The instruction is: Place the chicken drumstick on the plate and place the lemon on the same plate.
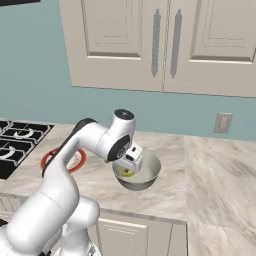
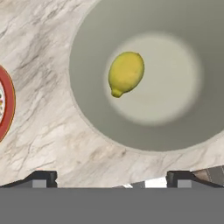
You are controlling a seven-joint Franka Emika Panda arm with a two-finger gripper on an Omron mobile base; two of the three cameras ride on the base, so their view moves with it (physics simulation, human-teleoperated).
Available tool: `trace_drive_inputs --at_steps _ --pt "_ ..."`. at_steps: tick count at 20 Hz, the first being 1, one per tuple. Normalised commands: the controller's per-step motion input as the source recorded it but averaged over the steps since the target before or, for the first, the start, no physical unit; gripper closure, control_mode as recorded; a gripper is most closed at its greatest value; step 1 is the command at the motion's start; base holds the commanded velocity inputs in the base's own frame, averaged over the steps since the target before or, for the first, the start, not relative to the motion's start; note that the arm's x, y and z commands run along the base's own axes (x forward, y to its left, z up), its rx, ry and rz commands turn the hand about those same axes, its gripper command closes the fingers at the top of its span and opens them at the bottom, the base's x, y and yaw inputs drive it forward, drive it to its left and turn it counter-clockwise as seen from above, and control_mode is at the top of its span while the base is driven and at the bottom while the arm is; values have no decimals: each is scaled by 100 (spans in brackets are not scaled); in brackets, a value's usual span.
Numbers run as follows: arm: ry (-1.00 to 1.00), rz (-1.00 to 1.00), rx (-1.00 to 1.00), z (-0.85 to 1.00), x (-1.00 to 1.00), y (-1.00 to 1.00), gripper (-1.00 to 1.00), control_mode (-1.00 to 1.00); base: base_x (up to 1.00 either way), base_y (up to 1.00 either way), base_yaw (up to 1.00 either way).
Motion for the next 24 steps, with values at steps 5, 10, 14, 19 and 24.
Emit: trace_drive_inputs --at_steps 5,10,14,19,24 --pt "0 -2 3 0 41 -40 -100 -100 0 0 0" --pt "0 -1 0 -12 43 -24 -100 -100 0 0 0" --pt "0 -3 0 -42 30 -4 -100 -100 0 0 0" --pt "0 -3 0 -52 26 0 -100 -100 0 0 0" --pt "0 -4 0 -53 24 0 -100 -100 0 0 0"
